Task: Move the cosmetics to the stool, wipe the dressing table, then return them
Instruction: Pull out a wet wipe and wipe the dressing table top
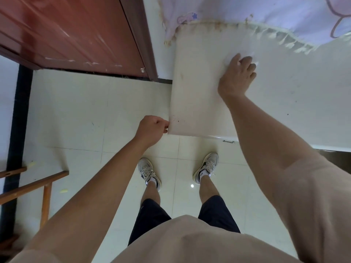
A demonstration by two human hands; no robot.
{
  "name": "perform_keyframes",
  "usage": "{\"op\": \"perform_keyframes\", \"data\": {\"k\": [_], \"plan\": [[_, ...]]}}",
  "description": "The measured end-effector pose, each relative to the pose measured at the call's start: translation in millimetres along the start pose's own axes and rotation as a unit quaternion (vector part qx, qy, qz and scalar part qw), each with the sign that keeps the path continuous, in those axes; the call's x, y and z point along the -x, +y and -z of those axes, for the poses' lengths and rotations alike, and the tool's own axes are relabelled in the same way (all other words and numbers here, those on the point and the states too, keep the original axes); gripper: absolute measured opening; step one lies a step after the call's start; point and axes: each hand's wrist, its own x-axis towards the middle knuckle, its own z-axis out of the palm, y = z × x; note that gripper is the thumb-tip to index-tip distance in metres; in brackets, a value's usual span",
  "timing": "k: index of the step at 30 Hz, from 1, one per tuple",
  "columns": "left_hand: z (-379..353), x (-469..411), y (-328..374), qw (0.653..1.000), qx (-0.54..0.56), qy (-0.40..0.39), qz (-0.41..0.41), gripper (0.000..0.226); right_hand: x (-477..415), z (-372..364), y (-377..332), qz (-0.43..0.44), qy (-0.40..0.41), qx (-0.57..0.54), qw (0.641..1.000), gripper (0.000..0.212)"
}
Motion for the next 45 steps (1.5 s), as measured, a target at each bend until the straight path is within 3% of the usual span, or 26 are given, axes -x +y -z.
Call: {"op": "perform_keyframes", "data": {"k": [2,5,7,8,10,13,15,17,20,26,32,36,39,42,45], "plan": [[-0.9,0.0,-0.3,1.000,0.003,0.006,0.001,0.034,21.5,-3.6,-38.5,0.145,-0.008,0.014,0.989,0.054],[-1.3,2.7,-0.8,1.000,0.007,0.013,0.010,0.032,66.6,-1.8,-86.6,0.349,-0.068,0.029,0.934,0.054],[-1.0,3.4,-1.3,1.000,-0.002,0.009,0.009,0.032,89.8,1.2,-94.6,0.428,-0.106,0.008,0.898,0.058],[-0.2,3.5,-1.4,1.000,-0.009,0.006,0.008,0.032,94.7,2.6,-89.1,0.429,-0.094,-0.038,0.898,0.061],[1.4,2.7,-1.7,1.000,-0.028,0.000,-0.001,0.032,93.4,8.3,-62.7,0.348,-0.041,-0.157,0.923,0.062],[4.0,-0.3,-0.8,0.998,-0.055,0.001,-0.007,0.033,77.1,16.9,6.3,0.123,0.040,-0.285,0.950,0.052],[4.9,-4.2,1.5,0.998,-0.065,0.007,-0.011,0.033,63.9,20.1,58.2,-0.001,0.090,-0.253,0.963,0.057],[5.4,-9.3,7.7,0.997,-0.075,0.023,-0.026,0.034,60.2,20.1,108.3,-0.096,0.083,-0.160,0.979,0.057],[4.2,-20.4,24.9,0.995,-0.064,0.035,-0.061,0.044,80.1,11.0,151.1,-0.123,0.011,-0.032,0.992,0.058],[6.2,-34.0,46.5,0.998,-0.021,-0.003,-0.053,0.053,158.3,-10.4,84.1,0.116,-0.046,-0.031,0.992,0.063],[12.7,-33.7,45.9,0.997,-0.054,-0.019,-0.044,0.050,197.7,-10.7,-5.1,0.329,-0.111,-0.073,0.935,0.056],[13.8,-34.2,47.7,0.993,-0.106,-0.007,-0.059,0.049,189.8,-4.7,-9.4,0.409,-0.141,-0.143,0.890,0.041],[10.5,-31.6,45.5,0.994,-0.099,-0.005,-0.056,0.049,171.3,7.5,30.1,0.312,-0.052,-0.292,0.903,0.035],[6.2,-29.4,42.1,0.997,-0.054,-0.004,-0.050,0.047,131.6,16.0,79.4,0.067,0.070,-0.354,0.930,0.042],[1.2,-26.6,40.3,0.999,0.009,-0.013,-0.035,0.050,87.6,14.0,129.3,-0.206,0.123,-0.314,0.919,0.046]]}}
